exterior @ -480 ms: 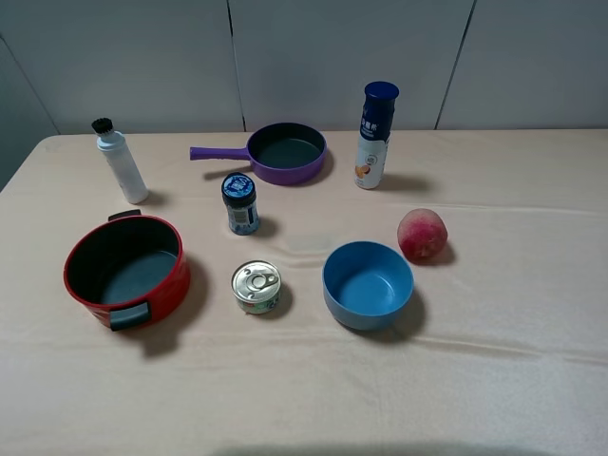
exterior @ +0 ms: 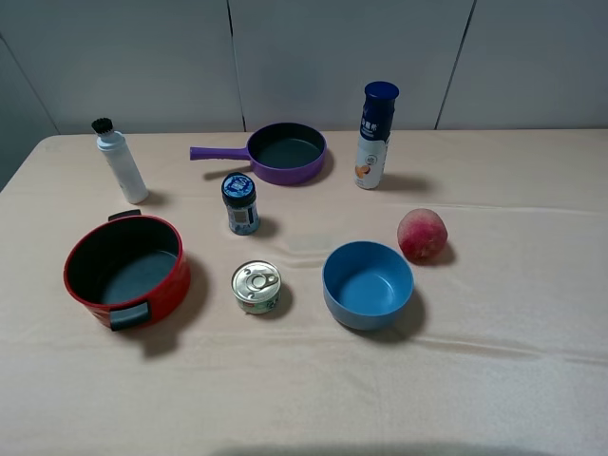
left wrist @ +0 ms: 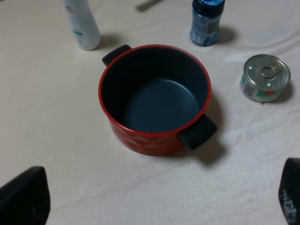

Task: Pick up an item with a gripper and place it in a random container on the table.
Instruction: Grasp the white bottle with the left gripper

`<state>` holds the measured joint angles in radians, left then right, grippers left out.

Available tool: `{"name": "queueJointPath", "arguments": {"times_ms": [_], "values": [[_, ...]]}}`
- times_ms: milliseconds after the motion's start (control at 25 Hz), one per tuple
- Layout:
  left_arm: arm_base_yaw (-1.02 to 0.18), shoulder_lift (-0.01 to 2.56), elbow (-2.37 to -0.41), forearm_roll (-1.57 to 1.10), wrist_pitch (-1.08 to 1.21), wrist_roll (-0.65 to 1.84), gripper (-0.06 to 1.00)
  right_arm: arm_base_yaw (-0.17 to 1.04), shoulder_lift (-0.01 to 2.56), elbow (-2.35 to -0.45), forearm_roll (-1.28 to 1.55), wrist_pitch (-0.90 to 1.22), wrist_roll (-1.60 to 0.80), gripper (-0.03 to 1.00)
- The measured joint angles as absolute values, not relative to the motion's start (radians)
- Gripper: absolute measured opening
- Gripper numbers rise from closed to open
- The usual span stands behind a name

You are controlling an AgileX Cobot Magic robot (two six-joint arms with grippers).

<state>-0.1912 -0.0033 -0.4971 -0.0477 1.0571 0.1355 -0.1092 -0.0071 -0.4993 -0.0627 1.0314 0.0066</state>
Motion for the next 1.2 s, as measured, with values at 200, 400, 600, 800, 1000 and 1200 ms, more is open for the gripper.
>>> {"name": "queueJointPath", "arguments": {"times_ms": [200,400,600,800,1000,1200], "values": [[-0.191,-0.003,-0.497,-0.048,1.057,0.135,0.99,-0.109,-0.007,-0.499,-0.063,1.031,0.007,0.69],[-0.191,-0.003,-0.497,-0.048,1.057,0.135,0.99,-0.109,-0.007,-0.499,-0.063,1.031,0.007,0.69],[-0.191,-0.003,-0.497,-0.048,1.057,0.135,0.99,-0.109,-0.007,-0.499,-0.063,1.031,0.007,0.69],[-0.191,-0.003,-0.497,-0.048,1.057,0.135,0.99,-0.109,-0.007,-0.499,-0.063,1.031,0.007,0.69],[-0.191,-0.003,-0.497,-0.048,1.057,0.135,0.99,-0.109,-0.007,-0.499,-0.063,1.031,0.007,0.69],[-0.191,-0.003,-0.497,-0.048,1.057,0.135,0.99,-0.109,-0.007,-0.499,-0.063,1.031,0.007,0.69]]}}
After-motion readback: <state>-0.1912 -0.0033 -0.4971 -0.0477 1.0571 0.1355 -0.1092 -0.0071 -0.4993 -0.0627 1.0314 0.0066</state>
